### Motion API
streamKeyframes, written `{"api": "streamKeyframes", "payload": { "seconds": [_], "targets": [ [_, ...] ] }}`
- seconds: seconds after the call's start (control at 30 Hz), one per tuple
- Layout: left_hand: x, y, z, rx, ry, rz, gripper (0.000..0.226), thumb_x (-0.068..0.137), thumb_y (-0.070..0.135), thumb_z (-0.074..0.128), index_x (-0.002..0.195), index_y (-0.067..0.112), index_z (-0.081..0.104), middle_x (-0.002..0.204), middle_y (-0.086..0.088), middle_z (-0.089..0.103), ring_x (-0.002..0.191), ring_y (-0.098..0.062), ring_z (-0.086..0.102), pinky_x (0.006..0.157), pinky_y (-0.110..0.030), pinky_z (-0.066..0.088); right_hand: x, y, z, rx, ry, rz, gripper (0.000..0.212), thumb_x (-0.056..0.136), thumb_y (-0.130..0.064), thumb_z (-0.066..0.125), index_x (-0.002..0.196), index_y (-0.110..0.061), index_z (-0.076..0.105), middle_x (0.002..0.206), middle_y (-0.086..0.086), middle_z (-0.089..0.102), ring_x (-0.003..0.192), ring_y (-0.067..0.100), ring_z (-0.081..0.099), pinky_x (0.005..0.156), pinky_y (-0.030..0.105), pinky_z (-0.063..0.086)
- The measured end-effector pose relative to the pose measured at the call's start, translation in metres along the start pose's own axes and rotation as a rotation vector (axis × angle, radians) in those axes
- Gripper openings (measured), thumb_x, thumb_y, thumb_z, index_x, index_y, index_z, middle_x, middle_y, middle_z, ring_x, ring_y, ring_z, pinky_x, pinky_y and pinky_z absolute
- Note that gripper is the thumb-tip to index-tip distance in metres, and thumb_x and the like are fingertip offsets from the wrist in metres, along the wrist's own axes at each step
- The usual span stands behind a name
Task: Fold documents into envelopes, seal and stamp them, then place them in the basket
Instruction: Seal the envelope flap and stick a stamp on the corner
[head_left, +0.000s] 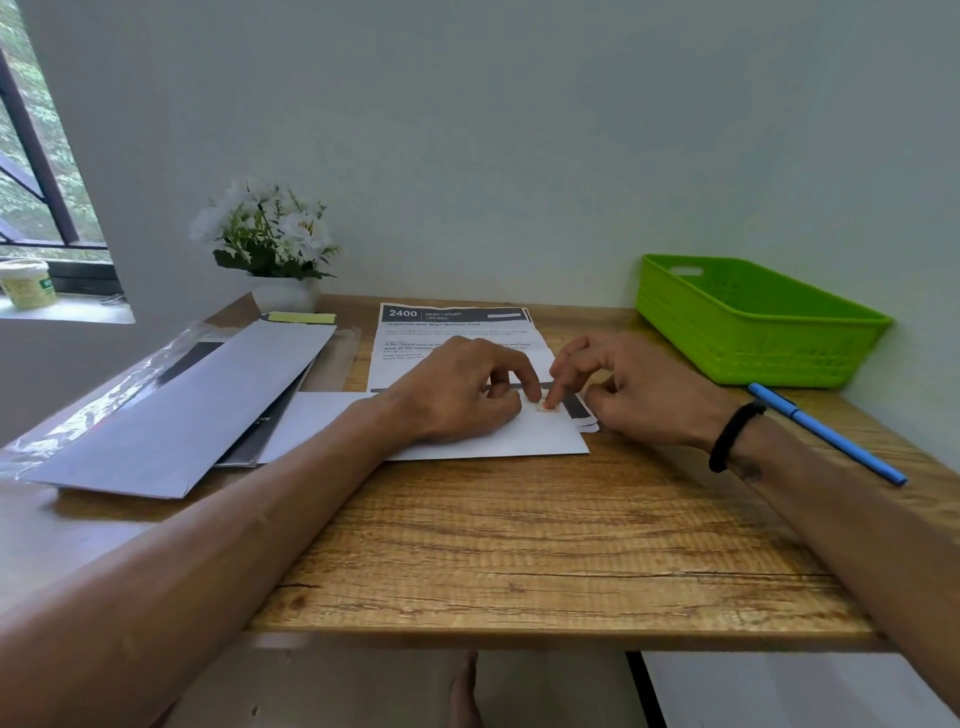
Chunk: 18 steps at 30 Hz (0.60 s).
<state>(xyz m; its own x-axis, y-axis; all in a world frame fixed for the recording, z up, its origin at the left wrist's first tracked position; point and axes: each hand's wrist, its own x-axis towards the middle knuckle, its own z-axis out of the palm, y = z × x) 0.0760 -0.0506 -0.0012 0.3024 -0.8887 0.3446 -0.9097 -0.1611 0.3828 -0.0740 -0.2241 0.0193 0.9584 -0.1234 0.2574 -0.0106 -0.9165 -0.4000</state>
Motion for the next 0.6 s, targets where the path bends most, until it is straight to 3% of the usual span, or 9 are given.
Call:
{"api": "streamKeyframes", "payload": {
  "seconds": [0.07,0.13,0.27,0.37,0.43,0.53,0.6],
  "targets": [
    [0.0001,-0.0007,-0.0002,0.002,0.018,0.005,0.026,0.095,0.022,0.061,0.112,0.033,0.077,0.083,0.011,0.068,0.074,-0.008,0.06,0.066,-0.019,0.043,0.0016,0.0012,0.0009,-0.02,0.029,0.01,0.056,0.084,0.007,0.049,0.089,-0.042,0.074,0.114,-0.011,0.066,0.099,0.003,0.063,0.081,0.031,0.057],
    [-0.0009,-0.0009,0.0004,0.005,0.033,0.001,0.025,0.095,0.022,0.062,0.112,0.032,0.077,0.078,0.009,0.068,0.072,-0.008,0.059,0.064,-0.017,0.042,0.0016,0.0019,0.0019,-0.06,0.004,0.026,0.055,0.085,0.006,0.049,0.092,-0.042,0.075,0.112,-0.011,0.065,0.099,0.009,0.063,0.082,0.033,0.056],
    [-0.0016,0.0,0.0014,-0.012,0.053,-0.003,0.028,0.095,0.021,0.062,0.119,0.031,0.074,0.073,0.008,0.066,0.067,-0.007,0.059,0.06,-0.011,0.039,0.0,-0.0003,0.0026,-0.109,0.044,0.039,0.054,0.087,0.007,0.046,0.101,-0.035,0.077,0.108,-0.014,0.059,0.095,0.008,0.059,0.075,0.018,0.044],
    [-0.0001,0.0009,0.0017,0.018,0.034,-0.017,0.029,0.097,0.02,0.059,0.116,0.032,0.077,0.077,0.006,0.068,0.071,-0.014,0.061,0.062,-0.021,0.044,0.0003,-0.0028,0.0036,-0.159,0.031,0.035,0.049,0.091,0.004,0.047,0.105,-0.03,0.078,0.106,-0.015,0.057,0.1,0.012,0.06,0.085,0.014,0.035],
    [0.0,0.0017,0.0019,0.028,0.03,-0.026,0.029,0.098,0.02,0.058,0.119,0.031,0.076,0.08,0.006,0.068,0.073,-0.015,0.062,0.066,-0.026,0.047,0.0004,-0.0027,0.0041,-0.171,0.044,0.043,0.047,0.092,0.003,0.048,0.108,-0.031,0.078,0.103,-0.017,0.054,0.099,0.009,0.056,0.076,0.009,0.032],
    [-0.0004,0.0014,0.0024,0.02,0.033,-0.018,0.032,0.099,0.021,0.058,0.127,0.031,0.071,0.081,0.006,0.068,0.074,-0.011,0.061,0.065,-0.021,0.042,0.0005,-0.0027,0.0043,-0.169,0.025,0.057,0.047,0.094,0.002,0.048,0.107,-0.033,0.077,0.108,-0.017,0.053,0.105,0.008,0.054,0.087,0.019,0.036],
    [0.0006,0.0004,0.0023,0.039,0.026,-0.003,0.033,0.099,0.02,0.056,0.124,0.035,0.072,0.083,0.005,0.07,0.073,-0.013,0.062,0.066,-0.025,0.046,0.0004,-0.0028,0.0043,-0.171,0.023,0.069,0.048,0.094,0.002,0.047,0.106,-0.034,0.077,0.112,-0.016,0.054,0.106,0.008,0.051,0.093,0.025,0.038]
  ]
}}
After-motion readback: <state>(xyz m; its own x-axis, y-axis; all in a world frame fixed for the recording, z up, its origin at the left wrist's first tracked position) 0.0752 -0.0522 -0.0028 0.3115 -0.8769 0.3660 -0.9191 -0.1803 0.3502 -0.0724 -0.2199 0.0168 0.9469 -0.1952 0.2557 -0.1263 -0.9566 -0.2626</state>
